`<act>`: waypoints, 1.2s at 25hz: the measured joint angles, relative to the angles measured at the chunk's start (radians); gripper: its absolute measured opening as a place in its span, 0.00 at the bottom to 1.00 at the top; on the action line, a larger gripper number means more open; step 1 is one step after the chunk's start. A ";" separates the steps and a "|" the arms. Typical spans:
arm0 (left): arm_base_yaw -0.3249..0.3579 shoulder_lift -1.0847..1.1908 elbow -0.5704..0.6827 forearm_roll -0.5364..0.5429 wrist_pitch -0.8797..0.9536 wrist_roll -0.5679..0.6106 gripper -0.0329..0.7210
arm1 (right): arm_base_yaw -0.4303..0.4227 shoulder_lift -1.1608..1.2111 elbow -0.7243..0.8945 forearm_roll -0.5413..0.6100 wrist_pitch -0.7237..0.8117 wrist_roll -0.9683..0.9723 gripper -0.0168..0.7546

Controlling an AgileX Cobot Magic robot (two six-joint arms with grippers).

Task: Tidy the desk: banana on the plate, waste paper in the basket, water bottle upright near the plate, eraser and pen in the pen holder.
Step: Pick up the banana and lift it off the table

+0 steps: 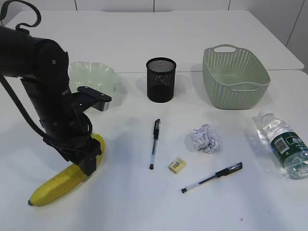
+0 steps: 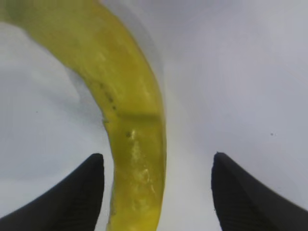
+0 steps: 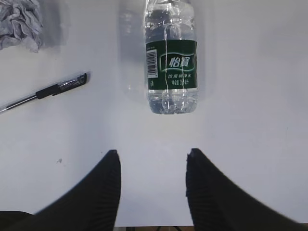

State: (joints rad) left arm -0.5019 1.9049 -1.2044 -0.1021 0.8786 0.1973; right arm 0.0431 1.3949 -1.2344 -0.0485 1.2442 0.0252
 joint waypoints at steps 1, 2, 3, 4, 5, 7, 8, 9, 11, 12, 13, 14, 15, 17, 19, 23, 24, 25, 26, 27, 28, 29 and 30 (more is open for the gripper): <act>0.000 0.000 0.000 0.000 -0.002 0.000 0.69 | 0.000 0.000 0.000 0.000 0.000 0.000 0.46; 0.000 0.000 0.000 0.000 -0.003 0.000 0.69 | 0.000 0.000 0.000 0.000 0.000 0.000 0.46; 0.000 0.002 0.000 0.002 -0.004 0.000 0.69 | 0.000 0.000 0.000 0.000 0.000 0.000 0.46; 0.000 0.004 0.000 0.002 -0.004 0.001 0.69 | 0.000 0.000 0.000 0.000 0.000 0.000 0.46; 0.000 0.014 -0.002 0.003 -0.004 0.002 0.69 | 0.000 0.000 0.000 0.000 0.000 0.000 0.46; 0.000 0.036 -0.002 0.005 -0.006 0.002 0.69 | 0.000 0.000 0.000 0.000 0.000 0.000 0.46; 0.000 0.049 -0.002 0.004 -0.006 0.002 0.69 | 0.000 0.000 0.000 0.000 0.000 0.000 0.46; 0.000 0.060 -0.002 0.006 -0.006 0.002 0.69 | 0.000 0.000 0.000 0.000 0.000 0.000 0.46; 0.000 0.074 -0.002 0.006 -0.006 0.002 0.69 | 0.000 0.000 0.000 0.000 0.000 0.000 0.46; 0.000 0.076 -0.002 0.006 -0.007 0.002 0.69 | 0.000 0.000 0.000 0.000 0.000 0.000 0.46; 0.000 0.077 -0.002 0.006 -0.008 0.002 0.69 | 0.000 0.000 0.000 0.000 0.000 0.000 0.46; 0.000 0.077 -0.002 0.008 -0.010 0.002 0.69 | 0.000 0.000 0.000 0.000 0.000 0.000 0.46; 0.000 0.077 -0.002 0.012 -0.014 0.002 0.69 | 0.000 0.000 0.000 0.000 0.000 0.000 0.46; 0.000 0.078 -0.002 0.023 -0.021 0.002 0.69 | 0.000 0.000 0.000 0.000 0.000 0.000 0.46; 0.000 0.079 -0.002 0.029 -0.027 0.002 0.66 | 0.000 0.000 0.000 0.000 0.000 0.000 0.46; 0.000 0.080 -0.002 0.064 -0.033 0.002 0.50 | 0.000 0.000 0.000 0.000 0.000 0.000 0.46; 0.000 0.080 -0.002 0.075 -0.033 0.002 0.45 | 0.000 0.000 0.000 0.000 0.000 0.000 0.46; 0.000 0.080 -0.002 0.084 -0.035 0.002 0.40 | 0.000 0.000 0.000 0.000 0.000 0.000 0.46; 0.000 0.080 -0.002 0.089 -0.035 0.002 0.37 | 0.000 0.000 0.000 0.000 0.000 0.000 0.46; 0.000 0.080 -0.002 0.096 -0.035 0.002 0.36 | 0.000 0.000 0.000 0.000 0.000 0.000 0.46; 0.000 0.080 -0.002 0.102 -0.035 0.002 0.35 | 0.000 0.000 0.000 0.000 0.000 0.000 0.46; -0.002 0.080 -0.002 0.102 -0.037 0.002 0.35 | 0.000 0.000 0.000 0.000 0.000 0.000 0.46; -0.002 0.080 -0.002 0.102 -0.037 0.002 0.34 | 0.000 0.000 0.000 0.000 0.000 0.000 0.46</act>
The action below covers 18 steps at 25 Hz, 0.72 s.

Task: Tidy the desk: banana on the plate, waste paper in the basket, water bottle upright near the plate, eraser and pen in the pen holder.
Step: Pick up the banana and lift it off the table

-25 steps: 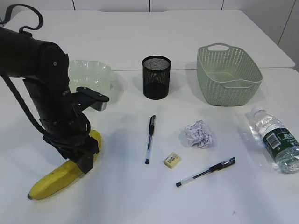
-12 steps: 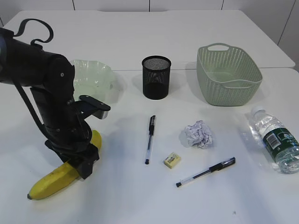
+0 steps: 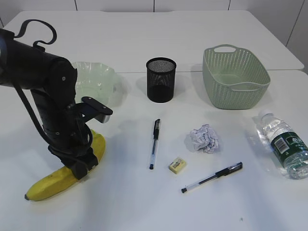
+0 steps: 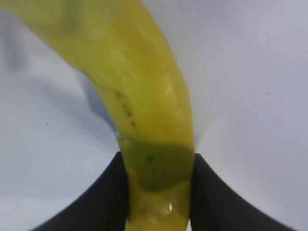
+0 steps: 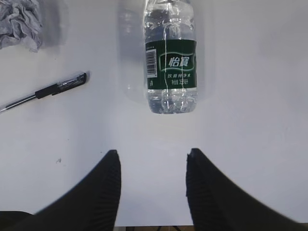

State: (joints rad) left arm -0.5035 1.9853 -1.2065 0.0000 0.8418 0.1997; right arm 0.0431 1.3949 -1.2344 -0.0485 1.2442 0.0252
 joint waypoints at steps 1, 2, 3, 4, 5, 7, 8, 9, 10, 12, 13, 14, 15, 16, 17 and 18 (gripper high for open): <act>0.000 0.000 0.000 0.000 0.000 0.000 0.34 | 0.000 0.000 0.000 0.000 0.000 0.000 0.46; 0.000 0.000 0.000 0.000 0.000 0.000 0.34 | 0.000 0.000 0.000 0.000 0.000 0.000 0.46; 0.000 0.000 0.000 0.000 0.000 0.000 0.34 | 0.000 0.000 0.000 0.000 0.000 0.000 0.46; 0.000 0.000 0.000 0.000 0.002 0.000 0.34 | 0.000 0.000 0.000 0.000 0.000 0.000 0.46; 0.000 0.000 -0.002 0.000 0.006 0.000 0.34 | 0.000 0.000 0.000 0.000 0.000 0.000 0.46; 0.000 0.001 -0.009 0.000 0.029 0.000 0.34 | 0.000 0.000 0.000 0.000 0.000 -0.002 0.46; 0.000 0.002 -0.023 -0.006 0.048 0.000 0.34 | 0.000 0.000 0.000 0.000 0.000 -0.002 0.46; 0.000 0.003 -0.042 -0.008 0.076 0.000 0.34 | 0.000 0.000 0.000 0.000 0.000 -0.002 0.46; 0.000 0.005 -0.066 -0.020 0.103 0.000 0.34 | 0.000 0.000 0.000 0.000 0.000 -0.002 0.46; 0.000 0.005 -0.119 -0.055 0.148 0.000 0.34 | 0.000 0.000 0.000 -0.004 0.000 -0.002 0.46; 0.000 0.005 -0.151 -0.074 0.167 0.000 0.34 | 0.000 0.000 0.000 -0.008 0.000 -0.002 0.46; 0.000 0.005 -0.179 -0.099 0.184 0.000 0.34 | 0.000 0.000 0.000 -0.011 0.000 -0.002 0.46; 0.000 0.005 -0.211 -0.120 0.197 0.000 0.34 | 0.000 0.000 0.000 -0.012 0.000 -0.002 0.46; 0.000 0.005 -0.243 -0.138 0.211 0.000 0.34 | 0.000 0.000 0.000 -0.014 0.000 -0.002 0.46; 0.000 0.005 -0.274 -0.156 0.228 0.000 0.34 | 0.000 0.000 0.000 -0.014 0.000 -0.002 0.46; 0.000 0.005 -0.298 -0.172 0.245 0.000 0.34 | 0.000 0.000 0.000 -0.014 0.000 -0.002 0.46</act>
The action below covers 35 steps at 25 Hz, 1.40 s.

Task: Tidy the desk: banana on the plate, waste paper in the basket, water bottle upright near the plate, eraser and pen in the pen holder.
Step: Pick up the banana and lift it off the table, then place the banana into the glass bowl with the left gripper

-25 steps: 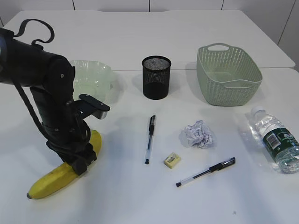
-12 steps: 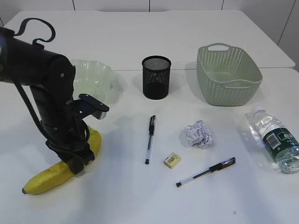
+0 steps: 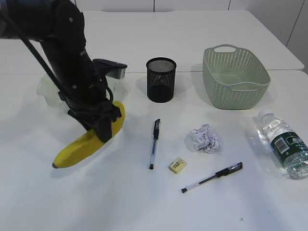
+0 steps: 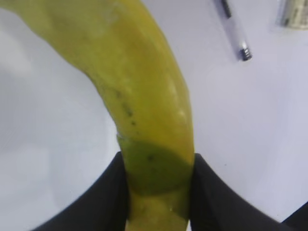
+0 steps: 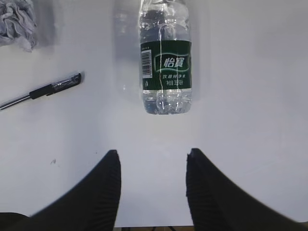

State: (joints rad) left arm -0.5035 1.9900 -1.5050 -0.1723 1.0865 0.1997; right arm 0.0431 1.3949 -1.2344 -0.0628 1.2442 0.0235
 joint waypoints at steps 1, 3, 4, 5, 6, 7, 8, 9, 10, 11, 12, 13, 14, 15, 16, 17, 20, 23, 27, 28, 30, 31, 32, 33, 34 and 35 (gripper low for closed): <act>0.000 0.000 -0.029 -0.017 0.013 0.000 0.34 | 0.000 0.000 0.000 -0.002 0.000 0.000 0.46; 0.000 0.001 -0.080 -0.045 0.041 0.000 0.34 | 0.000 0.000 0.000 -0.002 0.000 0.000 0.46; 0.000 0.001 -0.107 -0.057 0.052 0.000 0.34 | 0.000 0.000 0.000 -0.002 0.000 0.000 0.46; 0.000 0.001 -0.133 -0.066 0.061 0.000 0.34 | 0.000 0.000 0.000 -0.002 0.000 0.000 0.46; 0.000 0.001 -0.159 -0.073 0.072 0.000 0.34 | 0.000 0.000 0.000 -0.002 0.000 0.000 0.46; 0.000 0.001 -0.180 -0.076 0.079 0.000 0.34 | 0.000 0.000 0.000 -0.002 0.000 0.000 0.46; 0.000 0.001 -0.205 -0.077 0.083 0.000 0.34 | 0.000 0.000 0.000 -0.002 0.000 0.000 0.46; 0.000 0.001 -0.229 -0.077 0.086 0.000 0.34 | 0.000 0.000 0.000 -0.004 0.000 -0.002 0.46; 0.000 0.001 -0.249 -0.075 0.086 0.000 0.34 | 0.000 0.000 0.000 -0.004 0.000 -0.002 0.46; 0.000 0.001 -0.272 -0.064 0.083 0.000 0.34 | 0.000 0.000 0.000 -0.004 0.000 -0.002 0.46; 0.000 0.001 -0.294 -0.052 0.078 0.000 0.34 | 0.000 0.000 0.000 -0.004 0.000 -0.002 0.46; 0.000 0.001 -0.313 -0.032 0.066 0.000 0.34 | 0.000 0.000 0.000 -0.004 0.000 -0.002 0.46; 0.000 0.001 -0.327 -0.009 0.052 0.000 0.34 | 0.000 0.000 0.000 -0.004 0.000 -0.002 0.46; 0.000 0.001 -0.341 0.014 0.034 0.000 0.34 | 0.000 0.000 -0.002 -0.004 0.000 -0.002 0.46; 0.000 0.001 -0.354 0.033 0.015 0.000 0.34 | 0.000 0.000 -0.002 -0.004 0.000 -0.002 0.46; 0.000 0.001 -0.363 0.058 -0.004 0.000 0.34 | 0.000 0.000 -0.007 -0.004 0.000 -0.002 0.46; 0.000 0.002 -0.375 0.145 -0.056 0.000 0.34 | 0.000 0.000 -0.026 -0.004 0.000 -0.002 0.46; 0.007 0.002 -0.375 0.238 -0.101 -0.021 0.34 | 0.000 0.000 -0.048 -0.004 0.000 -0.002 0.46; 0.057 0.002 -0.377 0.279 -0.180 -0.073 0.34 | 0.000 0.000 -0.082 -0.004 0.000 -0.002 0.46; 0.078 0.002 -0.377 0.282 -0.197 -0.084 0.34 | 0.000 0.000 -0.086 -0.004 0.000 -0.002 0.46; 0.118 0.002 -0.377 0.282 -0.232 -0.102 0.34 | 0.000 0.000 -0.088 -0.004 0.000 -0.002 0.46; 0.140 0.002 -0.377 0.282 -0.246 -0.109 0.34 | 0.000 0.000 -0.090 -0.004 0.000 -0.002 0.46; 0.159 0.004 -0.377 0.282 -0.263 -0.114 0.34 | 0.000 0.000 -0.090 -0.004 0.000 -0.002 0.46; 0.181 0.003 -0.377 0.283 -0.281 -0.121 0.34 | 0.000 0.000 -0.092 -0.004 0.000 -0.002 0.46; 0.201 0.003 -0.377 0.283 -0.301 -0.123 0.34 | 0.000 0.000 -0.092 -0.004 0.000 -0.002 0.46; 0.219 0.003 -0.377 0.279 -0.319 -0.125 0.34 | 0.000 0.000 -0.092 -0.004 0.000 -0.002 0.46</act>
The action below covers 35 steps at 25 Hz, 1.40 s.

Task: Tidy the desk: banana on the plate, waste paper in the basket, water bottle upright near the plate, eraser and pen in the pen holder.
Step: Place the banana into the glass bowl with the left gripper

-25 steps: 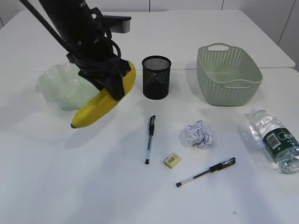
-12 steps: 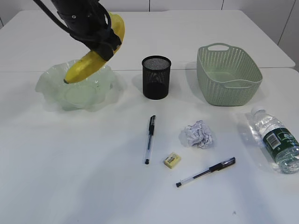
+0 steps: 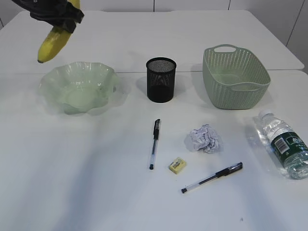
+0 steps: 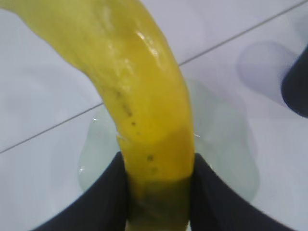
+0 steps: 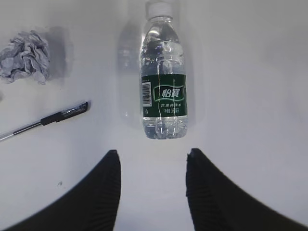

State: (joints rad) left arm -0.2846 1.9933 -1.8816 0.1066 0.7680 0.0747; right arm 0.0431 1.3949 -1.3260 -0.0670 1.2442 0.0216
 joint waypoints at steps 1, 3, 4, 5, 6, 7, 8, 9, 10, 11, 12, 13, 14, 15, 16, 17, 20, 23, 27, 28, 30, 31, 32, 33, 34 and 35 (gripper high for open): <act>0.014 0.000 0.000 -0.009 -0.023 0.000 0.34 | 0.000 0.000 0.000 0.000 0.000 0.000 0.46; 0.046 0.007 0.000 -0.038 -0.057 -0.002 0.34 | 0.000 0.000 -0.001 -0.002 0.000 0.000 0.46; 0.058 0.011 0.000 -0.056 -0.069 -0.002 0.34 | 0.000 0.000 -0.001 -0.004 0.000 0.000 0.46; 0.068 0.022 0.000 -0.068 -0.074 -0.002 0.34 | 0.000 0.000 -0.001 -0.002 0.000 0.000 0.46; 0.079 0.035 0.000 -0.082 -0.074 -0.002 0.34 | 0.000 0.000 -0.001 -0.002 0.000 0.000 0.46; 0.086 0.048 0.000 -0.093 -0.074 -0.002 0.34 | 0.000 0.000 -0.001 -0.002 0.000 0.000 0.46; 0.088 0.065 0.000 -0.100 -0.074 -0.004 0.34 | 0.000 0.000 -0.001 -0.004 0.000 0.000 0.46; 0.090 0.080 0.000 -0.107 -0.070 -0.004 0.34 | 0.000 0.000 -0.001 -0.004 0.000 0.000 0.46; 0.090 0.095 0.000 -0.115 -0.070 -0.004 0.34 | 0.000 0.000 -0.001 -0.004 0.000 0.000 0.46; 0.090 0.106 0.000 -0.124 -0.068 -0.004 0.34 | 0.000 0.000 -0.001 -0.004 0.000 0.000 0.46; 0.090 0.118 0.000 -0.132 -0.068 -0.004 0.34 | 0.000 0.000 -0.001 -0.004 0.000 0.000 0.46; 0.090 0.129 0.000 -0.144 -0.068 -0.004 0.34 | 0.000 0.000 -0.001 -0.004 0.000 0.000 0.46; 0.090 0.140 0.000 -0.155 -0.067 -0.004 0.34 | 0.000 0.000 -0.001 -0.004 0.000 0.000 0.46; 0.090 0.149 0.000 -0.162 -0.065 -0.004 0.34 | 0.000 0.000 -0.001 -0.004 0.000 0.000 0.46; 0.090 0.159 0.000 -0.173 -0.063 -0.004 0.34 | 0.000 0.000 -0.001 -0.004 0.000 -0.002 0.46; 0.090 0.168 0.000 -0.184 -0.057 -0.004 0.34 | 0.000 0.000 -0.001 -0.004 0.000 -0.002 0.46; 0.090 0.195 0.000 -0.202 -0.045 -0.004 0.34 | 0.008 0.000 -0.001 -0.004 0.000 -0.002 0.46; 0.090 0.220 0.000 -0.206 -0.041 -0.004 0.34 | 0.008 0.000 -0.001 -0.004 0.000 -0.002 0.46; 0.090 0.248 0.000 -0.206 -0.029 -0.004 0.34 | 0.008 0.002 -0.001 -0.004 0.000 -0.002 0.46; 0.090 0.253 0.000 -0.206 -0.024 -0.004 0.34 | 0.008 0.002 -0.001 -0.004 0.000 -0.002 0.46; 0.090 0.260 0.000 -0.208 -0.024 -0.004 0.34 | 0.008 0.002 -0.001 -0.004 0.000 -0.002 0.46; 0.090 0.262 0.000 -0.208 -0.019 -0.004 0.34 | 0.008 0.002 -0.001 -0.004 0.000 -0.002 0.46; 0.090 0.264 0.000 -0.208 -0.020 -0.004 0.34 | 0.008 0.002 -0.001 -0.004 0.000 -0.002 0.46; 0.090 0.266 0.000 -0.208 -0.020 -0.004 0.34 | 0.008 0.002 -0.001 -0.004 0.000 -0.002 0.46; 0.090 0.266 0.000 -0.208 -0.020 -0.004 0.34 | 0.008 0.002 -0.001 -0.004 0.000 -0.002 0.46; 0.090 0.267 0.000 -0.208 -0.022 -0.004 0.34 | 0.008 0.002 -0.001 -0.004 0.000 -0.002 0.46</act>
State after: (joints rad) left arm -0.1946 2.2599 -1.8816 -0.1014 0.7461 0.0708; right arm 0.0516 1.3966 -1.3273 -0.0708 1.2442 0.0198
